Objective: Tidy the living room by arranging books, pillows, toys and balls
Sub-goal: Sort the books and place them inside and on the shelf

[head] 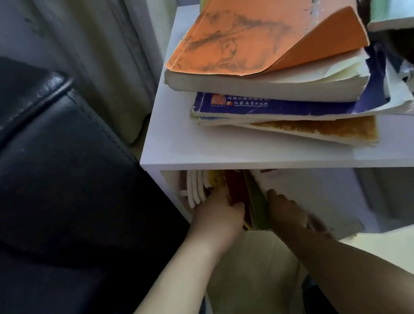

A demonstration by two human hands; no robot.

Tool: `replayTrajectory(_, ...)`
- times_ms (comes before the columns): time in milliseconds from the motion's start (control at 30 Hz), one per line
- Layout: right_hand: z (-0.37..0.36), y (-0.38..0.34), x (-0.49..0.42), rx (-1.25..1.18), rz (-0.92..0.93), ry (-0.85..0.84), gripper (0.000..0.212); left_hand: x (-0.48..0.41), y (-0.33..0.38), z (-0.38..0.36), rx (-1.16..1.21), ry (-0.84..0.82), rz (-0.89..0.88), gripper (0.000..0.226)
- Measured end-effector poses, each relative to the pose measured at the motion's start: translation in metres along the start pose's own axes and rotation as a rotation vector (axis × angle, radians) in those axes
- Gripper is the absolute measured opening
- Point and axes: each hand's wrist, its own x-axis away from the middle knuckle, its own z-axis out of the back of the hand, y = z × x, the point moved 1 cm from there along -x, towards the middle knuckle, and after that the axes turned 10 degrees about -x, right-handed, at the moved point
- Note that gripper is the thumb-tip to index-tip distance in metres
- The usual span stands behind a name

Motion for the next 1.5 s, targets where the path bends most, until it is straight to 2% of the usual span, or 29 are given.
replayTrajectory(100, -0.026, -0.015, -0.012, -0.092, -0.145, -0.062, 0.040, -0.003, -0.004, 0.001, -0.050, -0.009, -0.024, 0.035)
replayTrajectory(167, -0.037, -0.022, -0.019, -0.143, -0.222, -0.045, 0.048, -0.004, -0.006, 0.002, -0.058, -0.006, -0.021, 0.033)
replayTrajectory(333, -0.042, -0.015, -0.031, -0.006, -0.261, -0.015, 0.071, -0.005, -0.008, 0.001, -0.044, -0.013, -0.006, 0.037)
replayTrajectory(400, -0.037, -0.015, -0.029, 0.052, -0.246, -0.011, 0.061, -0.006, -0.008, 0.001, -0.047, -0.018, -0.001, 0.036)
replayTrajectory(500, -0.025, -0.010, -0.025, 0.072, -0.127, 0.034, 0.038, -0.008, -0.007, 0.000, -0.073, -0.033, 0.013, 0.028)
replayTrajectory(700, 0.028, 0.016, -0.010, -0.231, -0.001, -0.037, 0.033, -0.008, 0.002, -0.011, -0.073, -0.137, 0.083, 0.032)
replayTrajectory(800, 0.061, 0.029, 0.022, -0.450, 0.080, -0.002, 0.025, -0.001, 0.017, -0.024, -0.044, -0.163, 0.102, 0.030)
replayTrajectory(933, 0.095, 0.034, 0.073, -0.699, 0.163, 0.058, 0.016, 0.008, 0.040, -0.046, 0.159, -0.197, 0.052, 0.028)
replayTrajectory(1067, 0.119, 0.030, 0.117, -0.799, 0.224, 0.038, 0.024, 0.015, 0.054, -0.073, 0.479, -0.231, 0.108, 0.059)
replayTrajectory(1133, 0.121, 0.029, 0.137, -0.773, 0.285, -0.004, 0.031, 0.018, 0.056, -0.079, 0.655, -0.208, 0.177, 0.069)
replayTrajectory(1200, 0.115, 0.026, 0.150, -0.668, 0.333, 0.004, 0.036, 0.018, 0.054, -0.079, 0.729, -0.134, 0.213, 0.058)
replayTrajectory(1300, 0.102, 0.028, 0.152, -0.519, 0.361, -0.009, 0.038, 0.022, 0.047, -0.076, 0.685, 0.024, 0.229, 0.022)
replayTrajectory(1333, 0.101, 0.031, 0.149, -0.537, 0.363, -0.053, 0.035, 0.022, 0.044, -0.075, 0.680, 0.055, 0.233, 0.021)
replayTrajectory(1400, 0.103, 0.040, 0.141, -0.736, 0.267, -0.151, 0.034, 0.022, 0.041, -0.072, 0.682, 0.078, 0.208, 0.026)
replayTrajectory(1500, 0.111, 0.059, 0.122, -0.922, -0.007, -0.037, 0.043, 0.025, 0.043, -0.069, 0.684, 0.019, 0.129, 0.031)
